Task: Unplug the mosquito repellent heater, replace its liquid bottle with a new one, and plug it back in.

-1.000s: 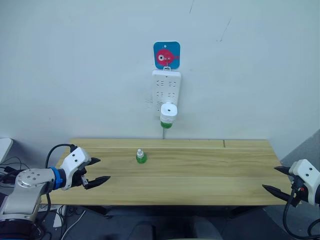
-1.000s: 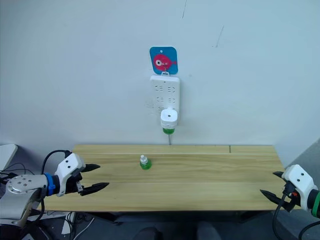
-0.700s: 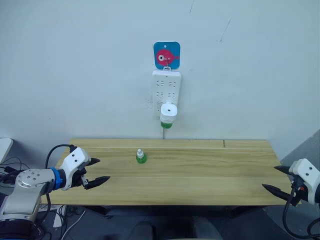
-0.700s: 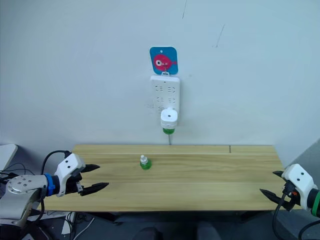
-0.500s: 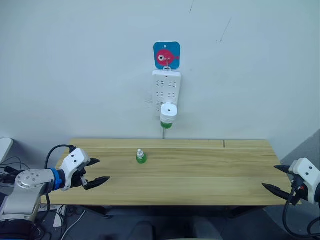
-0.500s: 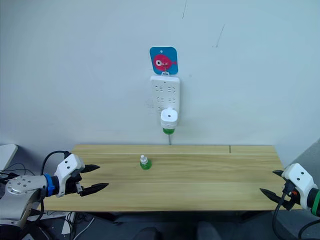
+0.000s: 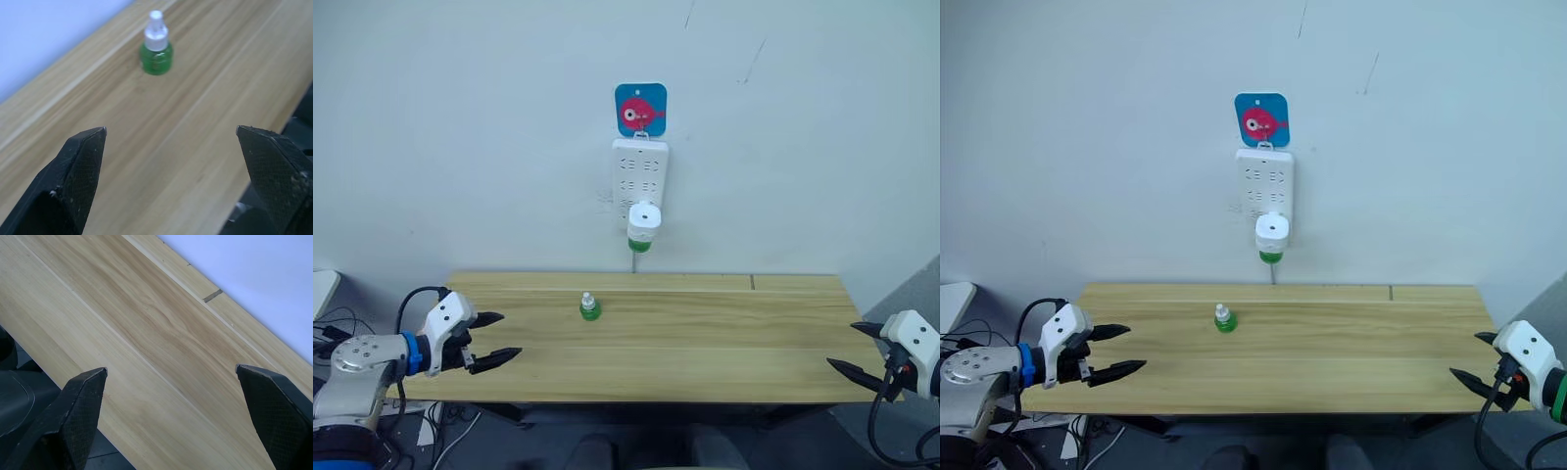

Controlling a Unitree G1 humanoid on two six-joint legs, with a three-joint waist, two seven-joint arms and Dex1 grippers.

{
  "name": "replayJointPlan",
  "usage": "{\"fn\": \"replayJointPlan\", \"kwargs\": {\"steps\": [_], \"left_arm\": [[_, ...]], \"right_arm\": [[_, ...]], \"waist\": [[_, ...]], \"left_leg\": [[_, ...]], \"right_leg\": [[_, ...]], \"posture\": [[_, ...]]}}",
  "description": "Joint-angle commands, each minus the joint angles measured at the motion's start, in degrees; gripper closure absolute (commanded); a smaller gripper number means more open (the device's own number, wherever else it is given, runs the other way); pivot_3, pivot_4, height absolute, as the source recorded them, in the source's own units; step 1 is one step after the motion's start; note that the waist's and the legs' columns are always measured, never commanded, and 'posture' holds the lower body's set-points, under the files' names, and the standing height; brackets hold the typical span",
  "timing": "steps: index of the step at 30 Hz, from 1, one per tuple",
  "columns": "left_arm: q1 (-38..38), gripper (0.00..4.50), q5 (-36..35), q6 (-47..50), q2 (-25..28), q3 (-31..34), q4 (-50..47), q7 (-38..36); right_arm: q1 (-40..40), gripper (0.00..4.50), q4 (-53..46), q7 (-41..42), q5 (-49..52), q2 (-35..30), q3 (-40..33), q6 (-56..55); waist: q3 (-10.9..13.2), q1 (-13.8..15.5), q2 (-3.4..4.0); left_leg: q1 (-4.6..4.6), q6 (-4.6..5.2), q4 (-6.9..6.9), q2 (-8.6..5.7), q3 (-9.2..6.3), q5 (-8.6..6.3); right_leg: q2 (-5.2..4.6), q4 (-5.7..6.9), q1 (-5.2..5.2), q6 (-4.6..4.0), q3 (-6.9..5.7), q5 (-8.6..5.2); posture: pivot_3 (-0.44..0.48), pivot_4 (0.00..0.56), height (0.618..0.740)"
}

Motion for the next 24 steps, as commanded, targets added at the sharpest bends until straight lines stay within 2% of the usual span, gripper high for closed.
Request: {"fn": "replayJointPlan", "kwargs": {"steps": [1,5,9,14,21,24], "left_arm": [[-1.69,0.00,-2.04,-2.35,-1.15,3.35,0.57,1.31],[-2.29,0.00,-5.18,0.76,-3.40,5.53,-3.48,3.76],[-2.35,0.00,-8.33,9.24,-6.22,6.19,-12.41,9.17],[-5.88,0.00,-10.09,14.62,-7.09,3.92,-18.71,9.83],[-16.21,0.00,-12.18,19.67,-10.47,1.26,-18.13,10.06],[-18.87,0.58,-11.88,20.27,-11.58,0.73,-16.33,10.01]], "right_arm": [[-0.63,0.10,-0.53,-0.40,0.07,0.38,-1.05,-1.94],[-1.09,0.10,-4.38,-1.37,1.84,1.65,-2.02,-1.17],[-1.44,0.10,-14.86,-4.13,7.66,4.12,-3.15,5.73],[-3.42,0.10,-30.60,-9.65,16.37,5.05,-2.12,17.32],[-15.14,0.10,-38.45,-18.53,27.18,5.85,0.41,28.93],[-18.52,0.00,-39.11,-21.09,28.96,6.13,1.57,31.44]], "waist": [[-0.01,-0.03,-0.01],[-0.08,-0.07,-0.11],[-0.08,-0.15,-0.09],[-0.05,-0.26,-0.09],[0.00,-0.88,-0.16],[0.03,-1.56,-0.20]], "left_leg": [[0.00,0.00,0.00,0.01,0.00,0.00],[0.00,0.00,0.01,0.02,-0.02,0.00],[-0.04,0.00,0.01,0.05,-0.07,0.00],[-0.01,0.00,0.01,0.08,-0.09,0.00],[-0.01,-0.01,0.06,0.07,-0.06,0.00],[-0.04,-0.01,0.07,0.06,-0.09,0.00]], "right_leg": [[0.00,0.00,0.00,0.00,0.00,0.00],[0.00,0.02,0.00,0.00,-0.01,0.01],[0.00,0.06,0.01,0.01,0.05,0.01],[0.07,0.07,0.01,0.01,0.06,0.01],[0.16,0.00,0.01,0.00,0.04,0.01],[0.17,-0.01,0.01,-0.01,0.03,0.02]], "posture": [[0.044,0.052,0.733],[0.039,0.056,0.733],[0.026,0.065,0.733],[-0.007,0.077,0.733],[-0.069,0.089,0.733],[-0.078,0.091,0.733]]}}
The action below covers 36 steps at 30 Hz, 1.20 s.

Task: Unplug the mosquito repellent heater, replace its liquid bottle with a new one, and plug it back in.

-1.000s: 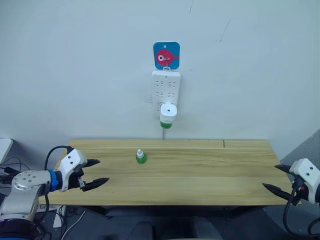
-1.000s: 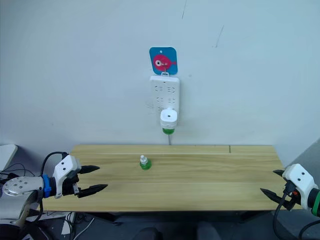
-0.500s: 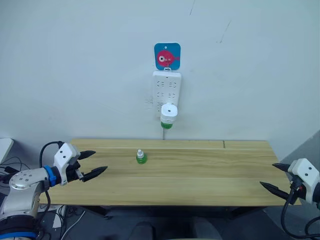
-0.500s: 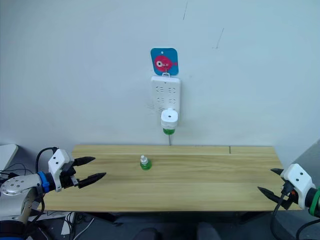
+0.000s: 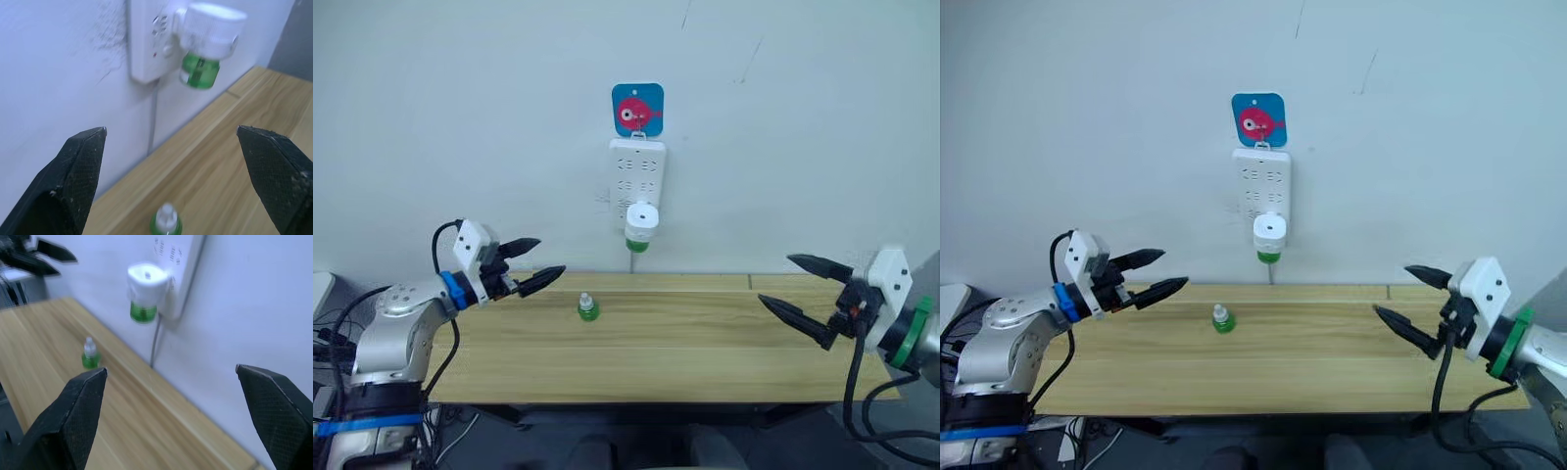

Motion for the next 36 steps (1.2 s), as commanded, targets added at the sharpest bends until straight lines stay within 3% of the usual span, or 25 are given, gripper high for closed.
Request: {"fn": "replayJointPlan", "kwargs": {"steps": [1,2,15,36], "left_arm": [[-2.73,0.83,-0.02,-0.09,-0.39,-0.31,1.23,0.23],[-4.05,1.18,0.35,-0.29,-0.80,-0.82,2.40,0.28],[-19.13,1.18,5.88,-8.79,-7.12,-3.06,21.41,2.71],[-37.19,1.18,14.09,-20.71,-9.06,-7.15,48.43,-8.55]], "right_arm": [[-2.58,0.00,-2.19,-2.97,3.03,0.14,0.15,2.56],[-3.35,0.00,-2.77,-3.60,3.54,0.02,0.46,3.17],[-5.71,0.00,-8.68,-9.21,7.33,-0.91,1.94,7.72],[-6.54,0.00,-10.53,-11.80,10.69,-2.72,2.24,9.12]], "waist": [[0.00,-0.47,0.00],[0.02,-0.67,0.00],[0.47,-2.40,-0.17],[1.60,-4.46,-0.52]], "left_leg": [[0.00,0.00,0.00,0.01,-0.01,0.00],[0.00,0.00,-0.01,0.01,-0.01,0.00],[-0.04,0.01,-0.01,0.05,-0.01,-0.01],[-0.16,0.07,-0.05,0.09,-0.05,-0.06]], "right_leg": [[0.00,0.00,0.00,0.00,0.00,0.00],[0.01,-0.01,0.00,0.00,0.01,0.00],[0.10,-0.05,-0.02,0.00,0.08,0.00],[0.14,-0.15,-0.10,0.02,0.08,-0.01]], "posture": [[-0.084,0.093,0.733],[-0.094,0.096,0.733],[-0.150,0.113,0.733],[-0.195,0.117,0.733]]}}
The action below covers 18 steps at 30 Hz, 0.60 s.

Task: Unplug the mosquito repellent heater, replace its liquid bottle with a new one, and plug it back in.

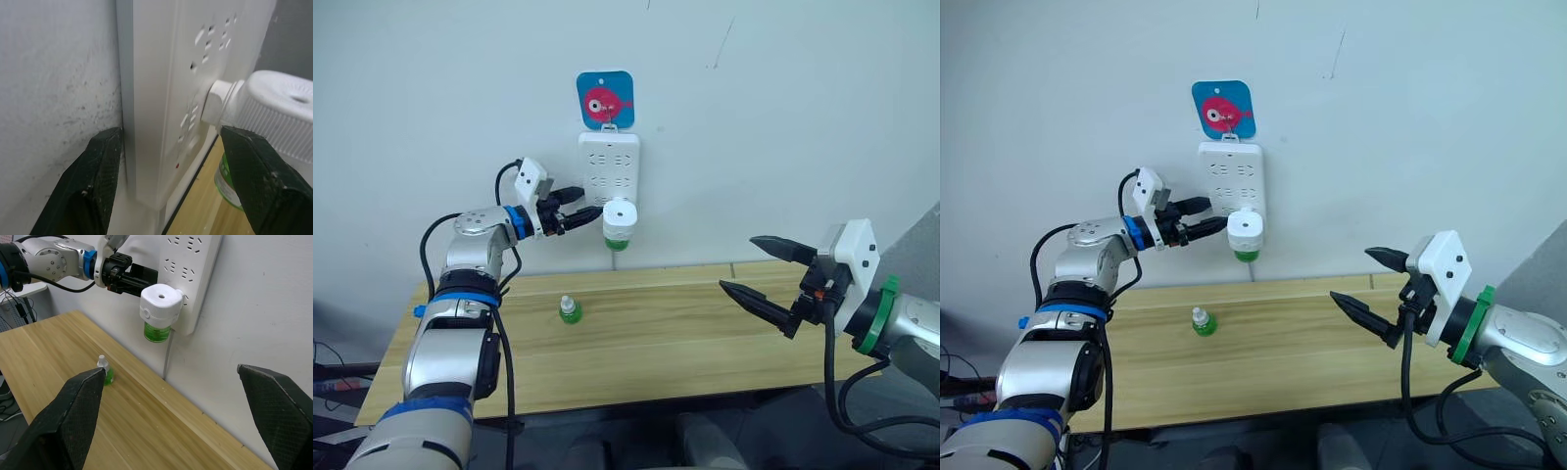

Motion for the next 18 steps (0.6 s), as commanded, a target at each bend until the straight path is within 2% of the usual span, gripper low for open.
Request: {"fn": "replayJointPlan", "kwargs": {"steps": [1,16,18], "left_arm": [[-3.11,1.18,0.63,-1.45,-0.17,-0.11,1.10,-2.39],[-7.83,1.18,3.11,-3.44,-1.99,-0.31,6.06,-6.22],[-8.16,1.53,2.94,-3.32,-2.06,-0.06,6.49,-6.96]], "right_arm": [[-0.40,0.00,-1.94,-0.41,1.32,-0.73,-1.29,-0.50],[-0.94,0.00,-2.19,-1.79,3.17,-0.54,0.21,-0.54],[-1.88,0.00,-1.90,-2.34,3.19,-0.14,1.39,-0.52]], "waist": [[0.01,-0.01,-0.01],[0.06,-0.82,-0.03],[0.06,-0.84,-0.03]], "left_leg": [[0.00,0.00,0.00,0.00,-0.01,0.00],[-0.08,-0.01,0.00,0.01,-0.05,-0.02],[-0.10,-0.01,0.00,0.01,-0.06,-0.02]], "right_leg": [[0.00,-0.01,0.00,0.00,-0.01,0.00],[0.00,-0.08,-0.02,0.01,0.01,0.00],[0.00,-0.08,-0.03,0.01,0.01,0.00]], "posture": [[-0.195,0.117,0.733],[-0.210,0.116,0.733],[-0.210,0.116,0.733]]}}
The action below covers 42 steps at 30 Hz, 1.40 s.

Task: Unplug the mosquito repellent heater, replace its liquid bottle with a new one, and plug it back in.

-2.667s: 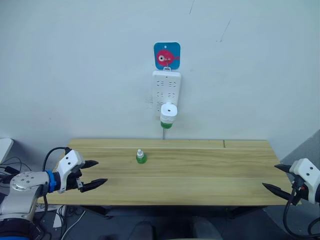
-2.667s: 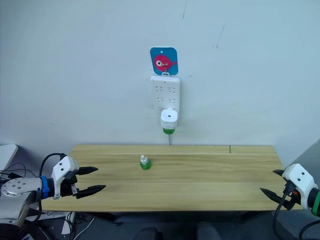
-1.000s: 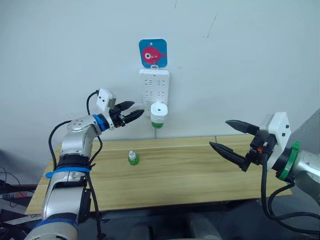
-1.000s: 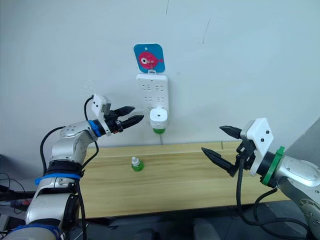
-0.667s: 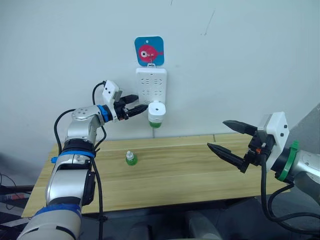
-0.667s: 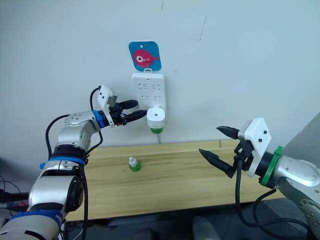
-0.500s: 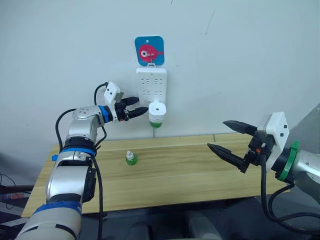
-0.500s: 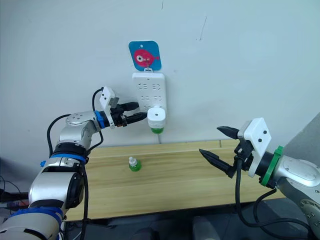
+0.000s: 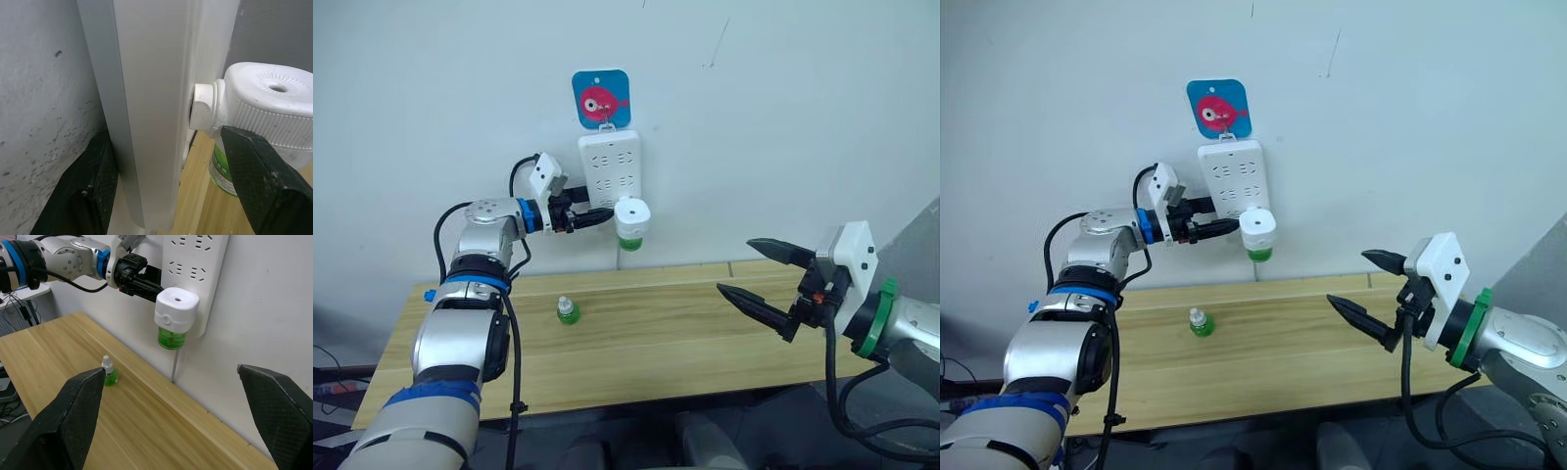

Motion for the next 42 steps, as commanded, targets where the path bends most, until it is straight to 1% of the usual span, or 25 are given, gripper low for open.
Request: {"fn": "replayJointPlan", "kwargs": {"steps": [1,4,6,8,11,14,16,17,18,20,25,27,38,42], "left_arm": [[-2.39,1.77,-0.11,-0.98,-0.25,0.48,-0.16,-1.38],[-2.37,2.72,-0.12,-0.76,-0.28,0.42,-0.08,-2.06],[-2.14,3.22,-0.12,-0.59,-0.33,0.41,-0.33,-2.46],[-1.85,3.21,-0.16,-0.43,-0.44,0.41,-0.74,-2.69],[-1.36,3.21,-0.42,0.16,-0.67,0.44,-1.66,-2.97],[-0.80,3.21,-0.76,1.04,-1.00,0.54,-2.99,-3.17],[-0.42,3.21,-0.92,1.60,-1.15,0.59,-3.86,-3.19],[-0.11,3.21,-1.02,1.95,-1.19,0.60,-4.43,-3.26],[0.21,3.21,-1.07,2.17,-1.21,0.60,-4.90,-3.30],[0.81,3.21,-1.13,2.49,-1.19,0.54,-5.78,-3.36],[1.64,3.21,-1.14,3.20,-1.14,0.25,-7.32,-3.33],[1.80,3.21,-1.19,3.40,-1.14,0.19,-7.71,-3.32],[2.67,3.21,-1.36,3.81,-1.24,0.01,-9.18,-3.27],[2.92,3.21,-1.44,4.10,-1.39,0.01,-9.74,-3.14]], "right_arm": [[-2.17,0.00,-1.16,-1.02,0.99,0.22,0.89,-0.54],[-3.65,0.00,-0.72,-1.80,0.63,0.98,2.19,-0.82],[-5.80,0.00,-0.22,-2.98,0.01,1.90,3.76,-0.94],[-8.55,0.00,0.41,-4.87,-1.30,3.10,6.10,-0.47],[-15.33,0.00,2.27,-11.16,-6.39,7.19,13.48,1.75],[-22.46,0.00,5.31,-21.81,-12.30,14.71,20.62,7.46],[-25.42,0.00,6.94,-25.92,-14.22,19.74,23.35,10.16],[-26.49,0.00,7.79,-27.84,-15.45,22.55,24.74,11.09],[-27.27,0.00,8.82,-29.78,-16.57,25.46,25.98,12.01],[-28.41,0.00,10.57,-32.19,-19.48,29.18,28.14,12.66],[-29.94,0.00,13.77,-32.91,-23.89,33.23,29.48,12.86],[-30.40,0.00,15.16,-32.44,-25.47,34.17,29.95,12.72],[-33.96,0.00,25.71,-28.89,-33.47,39.59,31.59,7.92],[-35.06,0.00,29.08,-27.57,-35.56,41.64,31.61,5.93]], "waist": [[0.01,-0.03,0.00],[0.01,-0.03,0.00],[0.01,-0.03,0.00],[0.01,-0.06,0.01],[0.01,-0.15,0.02],[0.00,-0.26,0.05],[0.01,-0.18,0.06],[0.01,-0.07,0.07],[0.01,-0.07,0.07],[0.02,-0.08,0.10],[0.03,-0.20,0.13],[0.03,-0.31,0.14],[0.03,-1.07,0.16],[0.03,-1.44,0.17]], "left_leg": [[0.00,0.00,0.00,0.00,0.00,0.00],[-0.03,0.00,0.00,0.00,-0.03,0.00],[-0.11,0.00,0.00,-0.01,-0.06,0.00],[-0.19,0.00,0.03,-0.01,-0.04,0.00],[-0.23,0.00,0.05,-0.02,-0.05,0.00],[-0.44,0.00,0.11,-0.01,-0.15,0.00],[-0.89,-0.01,0.22,-0.05,-0.28,0.01],[-0.97,-0.01,0.22,-0.05,-0.33,0.01],[-1.01,-0.01,0.21,-0.07,-0.43,0.01],[-1.06,-0.01,0.17,-0.08,-0.73,0.01],[-1.34,-0.01,0.18,-0.20,-1.24,0.01],[-1.35,-0.01,0.18,-0.21,-1.30,0.01],[-1.42,-0.01,0.21,-0.37,-1.61,0.01],[-1.46,-0.01,0.22,-0.62,-1.70,0.02]], "right_leg": [[0.00,0.00,0.00,0.00,-0.01,0.00],[0.00,-0.01,-0.01,0.00,-0.01,0.00],[0.00,-0.04,-0.04,0.00,-0.01,0.00],[0.00,-0.02,-0.12,0.02,-0.02,0.01],[0.01,0.00,-0.17,0.02,-0.02,0.01],[0.00,0.09,-0.37,0.01,0.05,0.02],[0.00,0.24,-0.76,-0.02,0.09,0.04],[0.00,0.28,-0.83,-0.28,0.09,0.19],[-0.01,0.28,-0.84,-0.29,0.08,0.20],[-0.02,0.28,-0.87,-0.30,0.06,0.21],[-0.12,0.25,-0.99,-0.30,-0.12,0.21],[-0.30,0.26,-0.99,-0.30,-0.19,0.21],[-0.32,0.30,-0.95,-0.30,-0.45,0.21],[-0.77,0.30,-0.96,-0.29,-0.52,0.21]], "posture": [[-0.208,0.117,0.733],[-0.208,0.117,0.733],[-0.206,0.115,0.733],[-0.206,0.115,0.733],[-0.206,0.116,0.733],[-0.207,0.121,0.733],[-0.205,0.123,0.733],[-0.205,0.123,0.733],[-0.204,0.124,0.733],[-0.202,0.124,0.733],[-0.197,0.123,0.733],[-0.196,0.123,0.733],[-0.183,0.119,0.733],[-0.177,0.117,0.733]]}}
